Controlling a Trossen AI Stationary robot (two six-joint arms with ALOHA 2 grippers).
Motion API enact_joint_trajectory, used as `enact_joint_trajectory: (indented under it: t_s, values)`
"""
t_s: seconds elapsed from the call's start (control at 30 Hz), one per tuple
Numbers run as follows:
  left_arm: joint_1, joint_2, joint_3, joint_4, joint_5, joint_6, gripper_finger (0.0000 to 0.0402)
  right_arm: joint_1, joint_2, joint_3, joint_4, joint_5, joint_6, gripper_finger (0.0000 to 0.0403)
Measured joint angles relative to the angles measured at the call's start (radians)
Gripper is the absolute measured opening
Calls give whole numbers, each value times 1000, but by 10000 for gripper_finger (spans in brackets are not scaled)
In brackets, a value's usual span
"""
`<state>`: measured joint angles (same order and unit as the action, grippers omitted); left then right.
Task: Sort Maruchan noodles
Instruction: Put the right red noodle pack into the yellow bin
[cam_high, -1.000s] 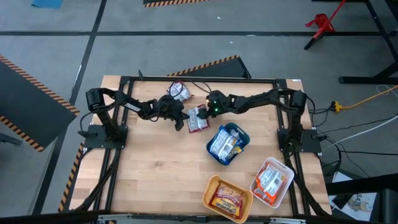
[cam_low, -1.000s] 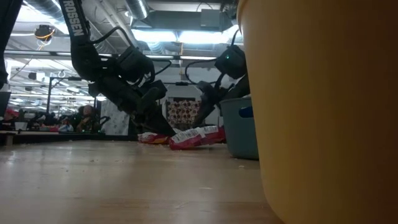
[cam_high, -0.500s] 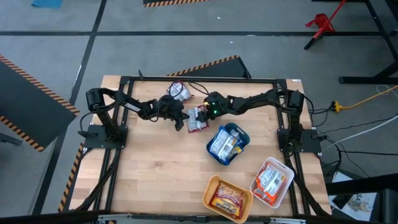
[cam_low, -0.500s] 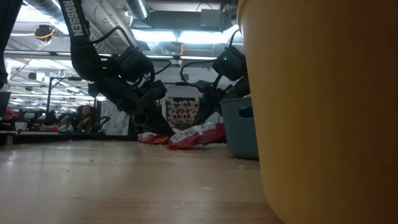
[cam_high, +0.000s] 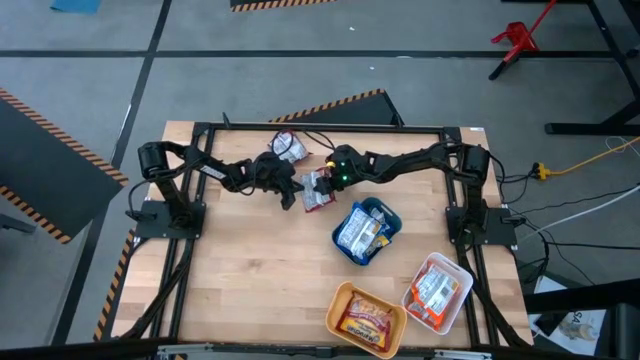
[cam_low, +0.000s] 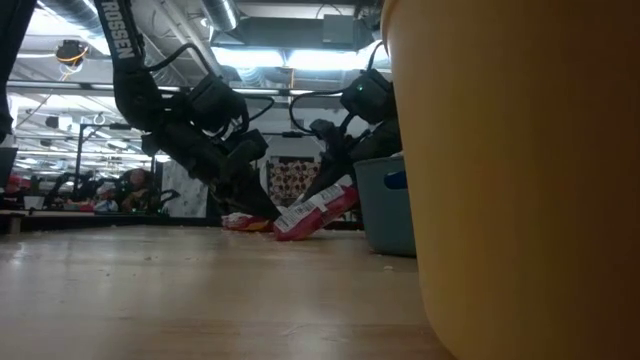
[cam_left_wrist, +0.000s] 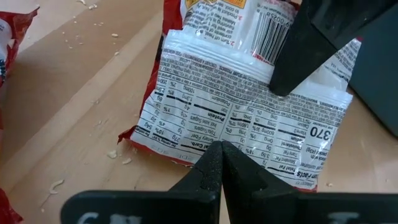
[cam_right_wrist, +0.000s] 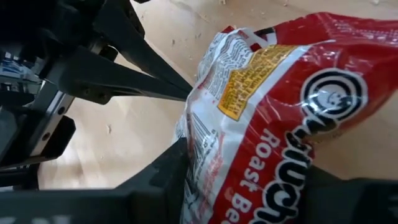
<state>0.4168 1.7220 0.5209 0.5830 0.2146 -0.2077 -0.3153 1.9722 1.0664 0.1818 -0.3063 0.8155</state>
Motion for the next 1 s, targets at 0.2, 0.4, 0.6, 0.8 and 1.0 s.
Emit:
enact_joint_trajectory:
  t_s: [0.2,0.4,0.6,0.8,1.0]
  values:
    - [13,-54,0,-27,4,-20,0,2,1,0,7,23,11,141]
    - [52,-196,0,-122,1,-20,0,2,1,0,9,31,14,140]
    - [93,-323,0,-205,-11,-9,0,2,2,0,27,44,28,140]
    - [111,-396,1,-271,-75,17,0,-18,7,20,60,50,49,140]
    - [118,-409,2,-319,-77,45,0,-44,7,93,69,0,49,140]
